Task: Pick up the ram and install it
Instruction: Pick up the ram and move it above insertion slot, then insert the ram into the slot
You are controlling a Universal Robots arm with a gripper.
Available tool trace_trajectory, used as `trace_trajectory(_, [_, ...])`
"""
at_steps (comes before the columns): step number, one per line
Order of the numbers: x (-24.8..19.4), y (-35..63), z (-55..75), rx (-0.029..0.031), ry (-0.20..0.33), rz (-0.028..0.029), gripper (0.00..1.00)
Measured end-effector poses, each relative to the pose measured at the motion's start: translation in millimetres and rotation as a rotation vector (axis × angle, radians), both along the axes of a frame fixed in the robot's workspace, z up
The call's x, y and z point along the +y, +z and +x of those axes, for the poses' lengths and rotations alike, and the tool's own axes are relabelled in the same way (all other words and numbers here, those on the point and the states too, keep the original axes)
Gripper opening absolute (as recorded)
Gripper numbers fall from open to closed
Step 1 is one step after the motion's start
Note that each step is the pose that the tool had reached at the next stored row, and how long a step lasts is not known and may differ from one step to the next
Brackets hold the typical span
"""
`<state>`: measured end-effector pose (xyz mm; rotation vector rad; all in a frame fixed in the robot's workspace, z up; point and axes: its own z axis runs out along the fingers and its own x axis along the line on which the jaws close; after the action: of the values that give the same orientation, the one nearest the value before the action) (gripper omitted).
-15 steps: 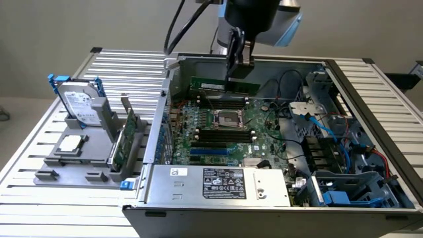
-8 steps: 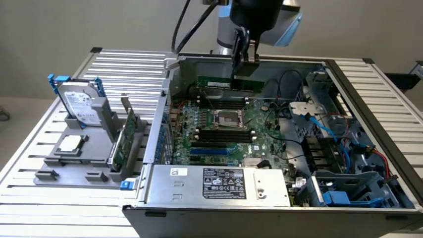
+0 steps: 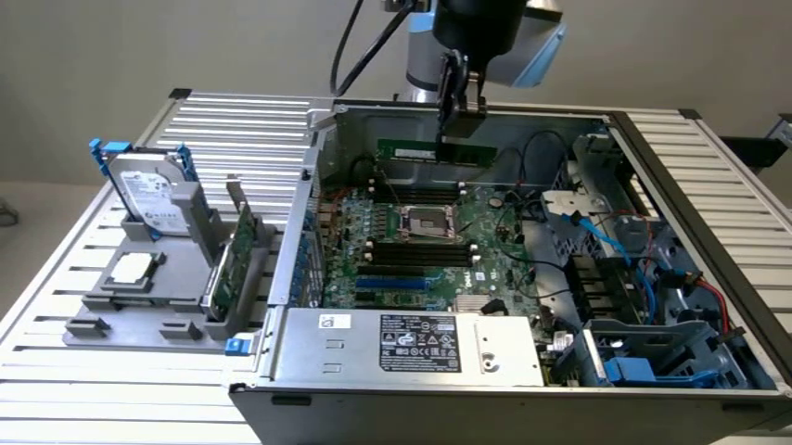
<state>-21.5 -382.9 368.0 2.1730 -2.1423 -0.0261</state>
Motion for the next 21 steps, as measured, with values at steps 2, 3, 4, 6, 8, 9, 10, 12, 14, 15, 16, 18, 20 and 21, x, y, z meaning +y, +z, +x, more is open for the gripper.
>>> trace_trajectory(2, [3.8, -1.5, 0.0, -0.0044, 0.003, -0.0144, 0.14])
trace_trajectory(3, [4.3, -2.5, -0.2, -0.0060, 0.004, -0.0188, 0.14])
trace_trajectory(4, [4.3, -4.0, -0.6, -0.0073, 0.005, -0.0192, 0.14])
trace_trajectory(6, [4.4, -6.5, -3.0, -0.0096, 0.007, -0.0192, 0.14])
trace_trajectory(8, [4.4, -6.5, -3.1, -0.0095, 0.007, -0.0193, 0.14])
trace_trajectory(9, [4.4, -6.5, -3.1, -0.0095, 0.007, -0.0193, 0.14])
trace_trajectory(10, [4.4, -6.5, -3.1, -0.0095, 0.007, -0.0194, 0.14])
trace_trajectory(12, [4.4, -6.6, -3.1, -0.0096, 0.007, -0.0193, 0.14])
trace_trajectory(14, [4.4, -6.6, -3.1, -0.0096, 0.007, -0.0193, 0.14])
trace_trajectory(15, [4.4, -6.5, -3.1, -0.0096, 0.007, -0.0193, 0.14])
trace_trajectory(16, [4.4, -6.6, -3.1, -0.0096, 0.007, -0.0192, 0.14])
trace_trajectory(18, [4.4, -6.5, -3.1, -0.0095, 0.007, -0.0193, 0.14])
trace_trajectory(20, [4.4, -6.5, -3.1, -0.0096, 0.007, -0.0193, 0.14])
trace_trajectory(21, [4.4, -6.5, -3.1, -0.0096, 0.007, -0.0193, 0.14])
